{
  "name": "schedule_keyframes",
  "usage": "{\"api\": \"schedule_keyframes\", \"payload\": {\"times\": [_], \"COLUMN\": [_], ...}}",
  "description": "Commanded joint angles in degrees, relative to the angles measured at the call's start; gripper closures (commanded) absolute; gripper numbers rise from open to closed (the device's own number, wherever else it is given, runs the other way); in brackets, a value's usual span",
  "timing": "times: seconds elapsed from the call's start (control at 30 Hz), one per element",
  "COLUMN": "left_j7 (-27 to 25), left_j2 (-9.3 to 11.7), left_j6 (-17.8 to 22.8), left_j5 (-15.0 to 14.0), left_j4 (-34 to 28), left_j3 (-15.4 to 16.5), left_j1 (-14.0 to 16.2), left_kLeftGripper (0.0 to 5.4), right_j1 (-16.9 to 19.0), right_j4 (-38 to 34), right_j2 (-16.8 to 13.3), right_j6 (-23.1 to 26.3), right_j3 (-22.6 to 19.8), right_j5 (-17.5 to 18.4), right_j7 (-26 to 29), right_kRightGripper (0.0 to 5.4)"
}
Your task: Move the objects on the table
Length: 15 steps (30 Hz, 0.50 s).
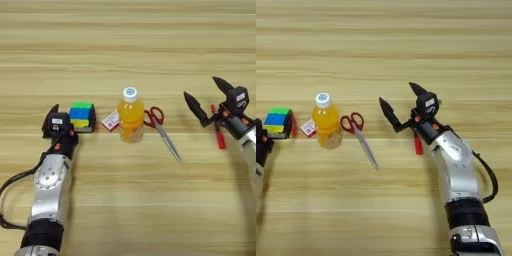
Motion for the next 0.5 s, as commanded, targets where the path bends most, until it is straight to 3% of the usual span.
{"api": "schedule_keyframes", "payload": {"times": [0.03,0.13,0.27,0.37,0.5], "left_j7": [0.51,0.49,0.53,0.46,0.42], "left_j2": [0.85,1.19,1.52,1.8,2.14], "left_j6": [0.96,1.63,2.28,2.67,2.74], "left_j5": [0.6,0.43,0.23,0.2,0.21], "left_j4": [-3.27,-5.06,-6.16,-6.9,-5.84], "left_j3": [0.04,0.35,0.79,0.89,1.11], "left_j1": [0.47,0.6,0.59,0.57,-0.32], "left_kLeftGripper": [0.0,0.0,0.0,0.0,0.0], "right_j1": [1.99,3.34,3.9,6.16,6.36], "right_j4": [-3.51,-5.22,-5.8,-8.98,-9.69], "right_j2": [-1.78,-3.05,-2.75,-3.25,-2.22], "right_j6": [3.03,3.79,3.88,3.27,3.49], "right_j3": [1.26,2.15,2.81,5.85,8.66], "right_j5": [3.02,4.0,3.87,3.22,2.3], "right_j7": [5.0,8.68,9.51,12.52,13.03], "right_kRightGripper": [0.0,0.0,0.0,0.0,0.0]}}
